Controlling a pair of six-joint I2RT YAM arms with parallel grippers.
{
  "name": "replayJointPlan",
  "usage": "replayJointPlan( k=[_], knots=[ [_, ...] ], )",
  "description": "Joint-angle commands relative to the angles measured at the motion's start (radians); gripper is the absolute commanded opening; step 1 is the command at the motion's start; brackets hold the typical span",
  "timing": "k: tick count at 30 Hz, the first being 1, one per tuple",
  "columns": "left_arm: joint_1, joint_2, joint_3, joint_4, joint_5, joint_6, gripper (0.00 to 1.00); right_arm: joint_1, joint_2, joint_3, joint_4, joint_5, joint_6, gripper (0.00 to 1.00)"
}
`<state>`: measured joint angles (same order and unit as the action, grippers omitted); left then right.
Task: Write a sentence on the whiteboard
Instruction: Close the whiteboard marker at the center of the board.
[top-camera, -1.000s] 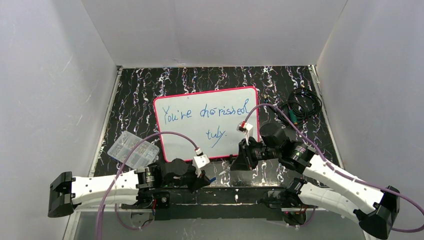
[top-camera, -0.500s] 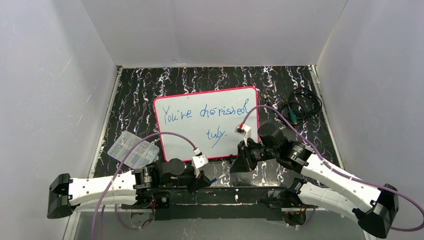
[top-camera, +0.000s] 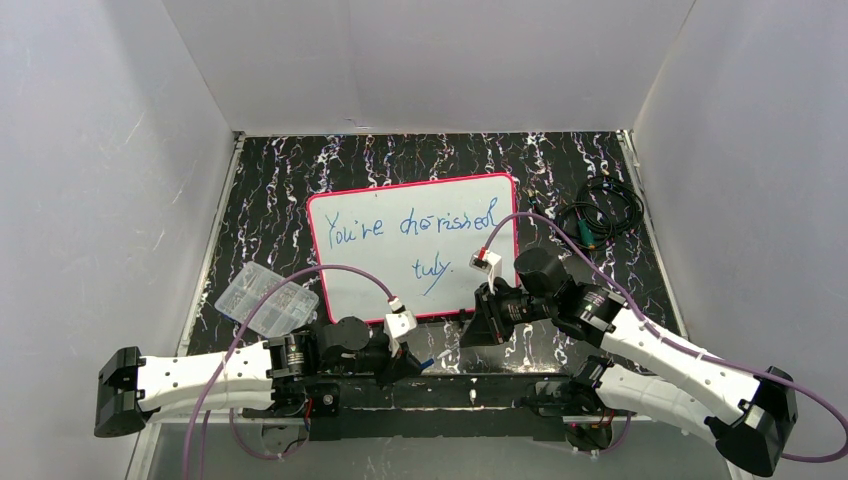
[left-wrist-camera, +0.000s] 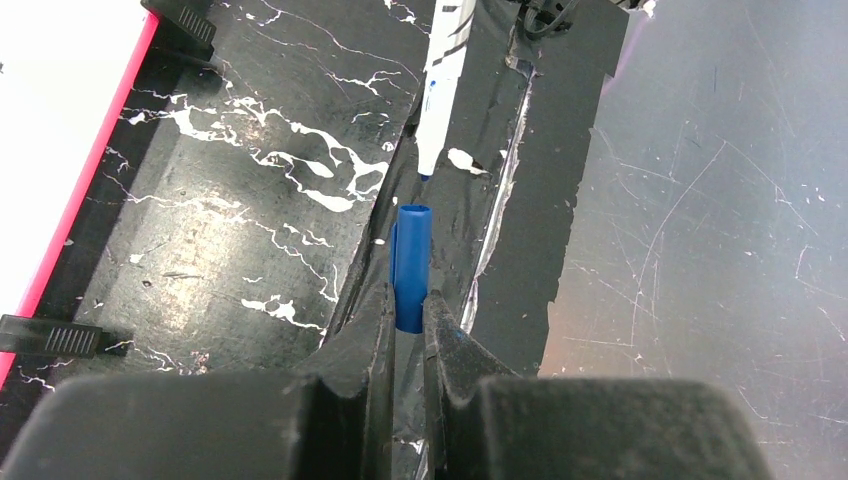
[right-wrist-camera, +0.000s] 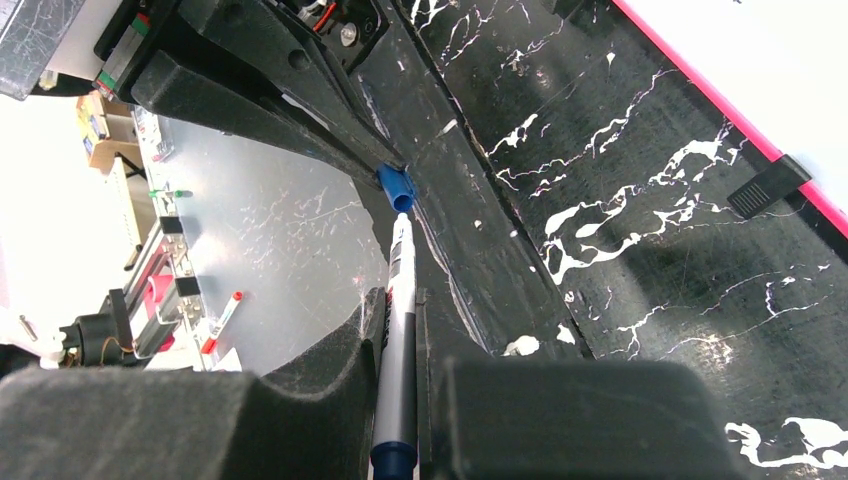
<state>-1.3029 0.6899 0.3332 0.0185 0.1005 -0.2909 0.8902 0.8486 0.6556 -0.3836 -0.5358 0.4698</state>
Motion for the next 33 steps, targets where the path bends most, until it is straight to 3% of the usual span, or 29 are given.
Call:
replayJointPlan(
  k=[1,33],
  knots=[
    [-0.002,-0.007,0.026,0.006,0.022,0.010,0.00,-0.005,-0.003,-0.007,0.050,-0.027,0.007,0.01],
    [-0.002,0.005,0.041,0.023,0.036,0.015,0.00,-0.005,0.016,-0.047,0.113,-0.068,0.031,0.01]
  ],
)
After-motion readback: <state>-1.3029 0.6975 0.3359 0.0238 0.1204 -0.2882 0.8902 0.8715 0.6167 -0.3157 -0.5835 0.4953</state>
